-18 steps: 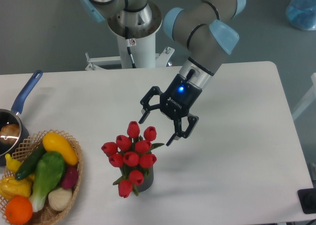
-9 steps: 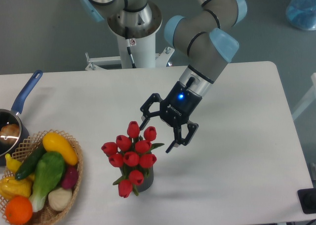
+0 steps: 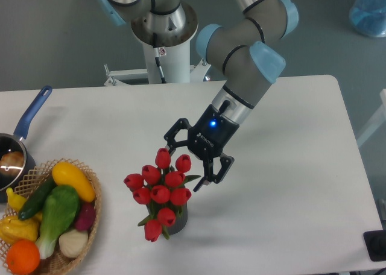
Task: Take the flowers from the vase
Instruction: 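Lower the open gripper around the tulip stems above the vase rim, then close the gripper on the tulip bunch just above the vase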
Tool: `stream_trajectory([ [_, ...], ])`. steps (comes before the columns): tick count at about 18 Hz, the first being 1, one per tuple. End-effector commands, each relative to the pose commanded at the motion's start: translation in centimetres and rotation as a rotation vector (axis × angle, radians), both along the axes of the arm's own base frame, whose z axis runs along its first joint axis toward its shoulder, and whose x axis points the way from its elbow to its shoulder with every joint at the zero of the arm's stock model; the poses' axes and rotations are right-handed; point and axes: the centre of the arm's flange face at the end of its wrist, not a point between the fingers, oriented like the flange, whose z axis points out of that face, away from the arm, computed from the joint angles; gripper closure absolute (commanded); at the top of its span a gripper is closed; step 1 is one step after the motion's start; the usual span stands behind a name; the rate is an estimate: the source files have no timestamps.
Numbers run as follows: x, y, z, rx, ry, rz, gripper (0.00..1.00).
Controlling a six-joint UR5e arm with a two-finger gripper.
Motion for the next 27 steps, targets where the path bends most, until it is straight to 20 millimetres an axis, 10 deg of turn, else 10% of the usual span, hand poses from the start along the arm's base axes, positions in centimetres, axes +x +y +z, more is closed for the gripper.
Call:
stream_trajectory([
  [27,1.3,2.1,-0.9,0.025,-0.004,-0.042,0.00],
])
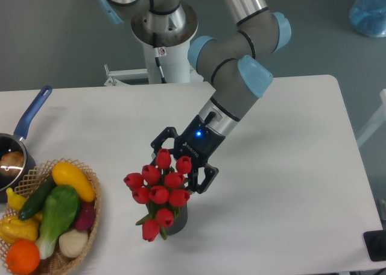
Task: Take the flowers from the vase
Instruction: 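Close the gripper on the tulip bunch just above the vase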
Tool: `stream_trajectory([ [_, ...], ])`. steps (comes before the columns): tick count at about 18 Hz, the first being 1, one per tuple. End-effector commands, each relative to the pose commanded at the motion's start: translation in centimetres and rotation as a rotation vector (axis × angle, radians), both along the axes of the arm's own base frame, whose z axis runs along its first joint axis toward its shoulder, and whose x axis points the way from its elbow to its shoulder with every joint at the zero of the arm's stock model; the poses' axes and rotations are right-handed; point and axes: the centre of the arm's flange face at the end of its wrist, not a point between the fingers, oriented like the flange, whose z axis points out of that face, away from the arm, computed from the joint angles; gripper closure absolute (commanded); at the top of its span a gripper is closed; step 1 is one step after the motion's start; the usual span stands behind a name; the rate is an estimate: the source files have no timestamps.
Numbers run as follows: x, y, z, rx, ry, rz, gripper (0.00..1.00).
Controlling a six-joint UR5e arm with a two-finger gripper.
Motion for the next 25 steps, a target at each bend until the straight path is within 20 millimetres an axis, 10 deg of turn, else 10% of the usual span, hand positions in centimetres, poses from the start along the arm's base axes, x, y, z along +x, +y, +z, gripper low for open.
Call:
stream_trajectory([
  [25,-0.5,-0.1,0.0,0.034,-0.087,0.038,0.00],
])
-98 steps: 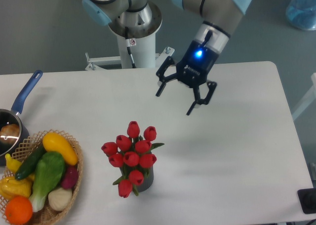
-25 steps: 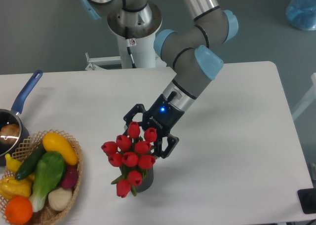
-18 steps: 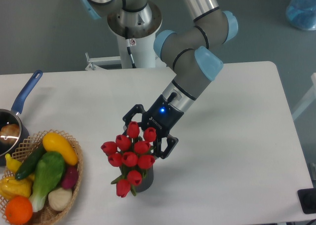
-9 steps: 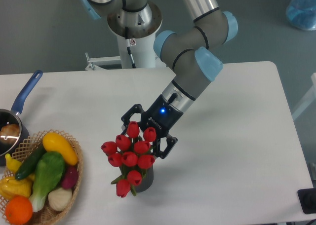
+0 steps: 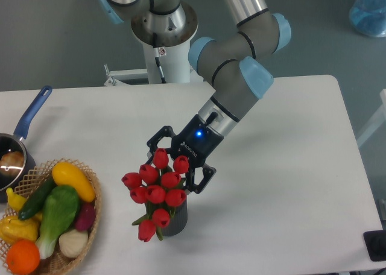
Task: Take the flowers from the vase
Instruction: 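Close the gripper on the tulip bunch just above the vase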
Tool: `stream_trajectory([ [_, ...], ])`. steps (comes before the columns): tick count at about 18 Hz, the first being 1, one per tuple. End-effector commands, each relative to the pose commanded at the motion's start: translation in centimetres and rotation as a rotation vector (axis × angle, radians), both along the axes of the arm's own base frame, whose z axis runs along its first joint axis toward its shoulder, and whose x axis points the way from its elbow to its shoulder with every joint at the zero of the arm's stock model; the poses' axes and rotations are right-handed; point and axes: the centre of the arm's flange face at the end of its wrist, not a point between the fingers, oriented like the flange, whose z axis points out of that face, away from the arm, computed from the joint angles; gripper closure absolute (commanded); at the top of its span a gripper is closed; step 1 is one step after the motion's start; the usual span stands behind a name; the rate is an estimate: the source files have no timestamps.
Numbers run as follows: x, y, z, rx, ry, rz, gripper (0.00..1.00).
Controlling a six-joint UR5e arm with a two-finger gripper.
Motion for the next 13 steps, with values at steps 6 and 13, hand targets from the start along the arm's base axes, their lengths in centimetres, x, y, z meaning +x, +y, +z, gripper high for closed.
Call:
stream_trajectory([
  [6,-0.4,0.2,0.0,0.037,-0.028,-0.007,0.00],
  [13,-0.1,0.4,-1.4,0.027,-0.041,-0.016,0.00],
])
